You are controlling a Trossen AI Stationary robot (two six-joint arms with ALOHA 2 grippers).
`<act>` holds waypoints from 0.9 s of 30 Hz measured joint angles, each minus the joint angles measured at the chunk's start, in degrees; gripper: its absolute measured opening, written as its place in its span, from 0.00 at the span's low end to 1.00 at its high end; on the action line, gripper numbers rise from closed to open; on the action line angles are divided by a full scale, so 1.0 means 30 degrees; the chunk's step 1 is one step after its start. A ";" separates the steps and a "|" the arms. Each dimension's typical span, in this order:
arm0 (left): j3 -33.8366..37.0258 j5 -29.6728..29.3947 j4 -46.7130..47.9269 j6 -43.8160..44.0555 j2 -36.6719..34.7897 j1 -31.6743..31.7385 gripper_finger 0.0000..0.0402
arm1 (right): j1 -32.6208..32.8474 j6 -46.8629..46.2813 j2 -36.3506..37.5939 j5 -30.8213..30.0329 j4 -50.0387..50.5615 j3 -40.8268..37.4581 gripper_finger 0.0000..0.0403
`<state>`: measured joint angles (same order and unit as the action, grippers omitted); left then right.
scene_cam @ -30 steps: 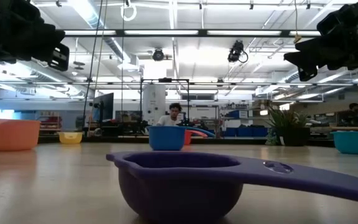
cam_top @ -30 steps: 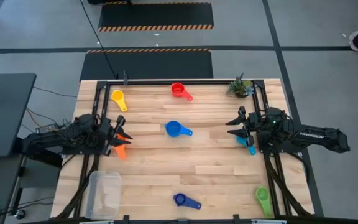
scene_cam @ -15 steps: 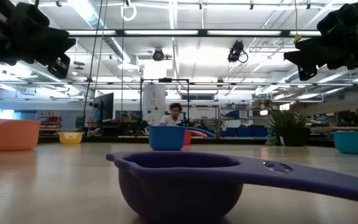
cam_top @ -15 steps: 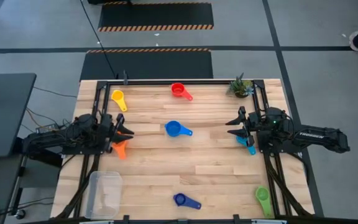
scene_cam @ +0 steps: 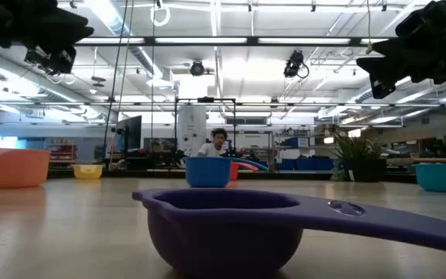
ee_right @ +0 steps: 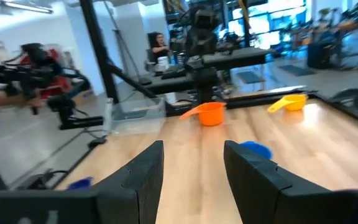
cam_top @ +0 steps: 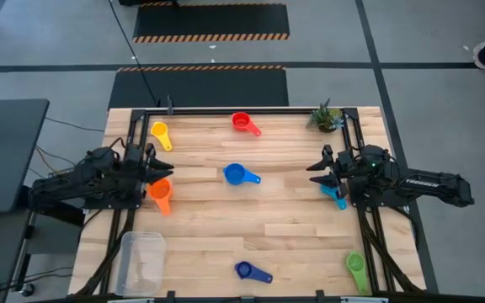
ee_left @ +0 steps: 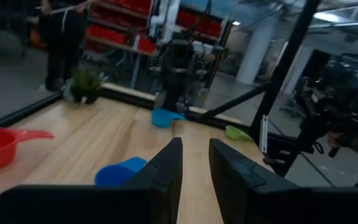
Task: Nest measuring cups in basket
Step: Adjust the red measuring cup
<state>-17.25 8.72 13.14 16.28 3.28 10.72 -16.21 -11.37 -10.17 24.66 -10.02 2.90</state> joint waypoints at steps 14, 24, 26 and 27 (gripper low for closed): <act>-0.9100 -0.0109 0.7259 0.0421 0.7880 -0.0006 0.22 | 0.0000 -0.5178 0.0000 -0.0375 -0.1927 0.0008 0.43; -1.3072 -0.0105 1.0043 0.1881 1.0400 -0.0006 0.22 | -0.0168 -0.3263 -0.0070 -0.3196 -0.3455 0.1305 0.41; -1.3402 -0.0105 1.0471 0.2299 1.0356 -0.0006 0.22 | -0.0168 -0.2254 -0.0289 -0.3490 -0.2673 0.1927 0.41; -1.3517 -0.0103 1.0775 0.2635 1.0356 -0.0006 0.22 | -0.0166 -0.1654 -0.0479 -0.3670 -0.2264 0.2292 0.41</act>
<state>-57.80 8.41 45.47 24.18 34.35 10.70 -16.70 -16.33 -11.61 13.65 -16.81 9.77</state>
